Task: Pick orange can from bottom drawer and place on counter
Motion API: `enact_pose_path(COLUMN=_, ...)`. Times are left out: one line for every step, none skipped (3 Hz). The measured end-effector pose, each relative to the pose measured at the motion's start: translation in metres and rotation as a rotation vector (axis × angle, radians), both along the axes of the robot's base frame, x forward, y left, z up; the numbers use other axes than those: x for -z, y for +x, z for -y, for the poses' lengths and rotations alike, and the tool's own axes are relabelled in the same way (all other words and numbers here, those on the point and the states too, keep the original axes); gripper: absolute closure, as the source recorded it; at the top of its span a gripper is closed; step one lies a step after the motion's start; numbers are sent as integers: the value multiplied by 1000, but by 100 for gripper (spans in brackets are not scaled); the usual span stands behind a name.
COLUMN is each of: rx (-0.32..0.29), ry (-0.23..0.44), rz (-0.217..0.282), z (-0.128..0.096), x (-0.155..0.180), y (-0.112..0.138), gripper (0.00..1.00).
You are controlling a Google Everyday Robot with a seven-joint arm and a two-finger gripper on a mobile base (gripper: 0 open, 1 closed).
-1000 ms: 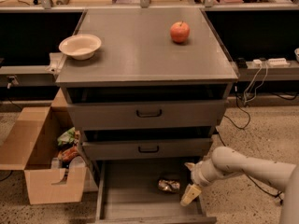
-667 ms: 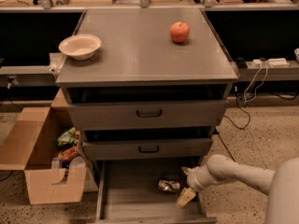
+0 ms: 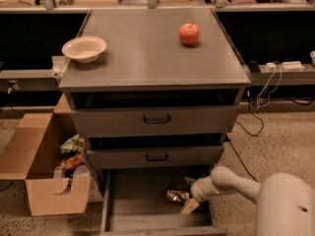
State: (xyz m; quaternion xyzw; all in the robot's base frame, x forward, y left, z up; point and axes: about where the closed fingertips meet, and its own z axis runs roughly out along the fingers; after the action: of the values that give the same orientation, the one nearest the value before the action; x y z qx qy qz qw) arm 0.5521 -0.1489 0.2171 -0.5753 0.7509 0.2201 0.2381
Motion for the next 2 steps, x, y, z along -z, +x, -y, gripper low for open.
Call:
enact_pose_path(rx=-6, ry=-38, rz=-13, z=-10, x=41, y=14, gripper=0)
enact_pose_path(rx=-4, ry=-41, rz=-39, z=-11, x=69, y=24, gripper=0)
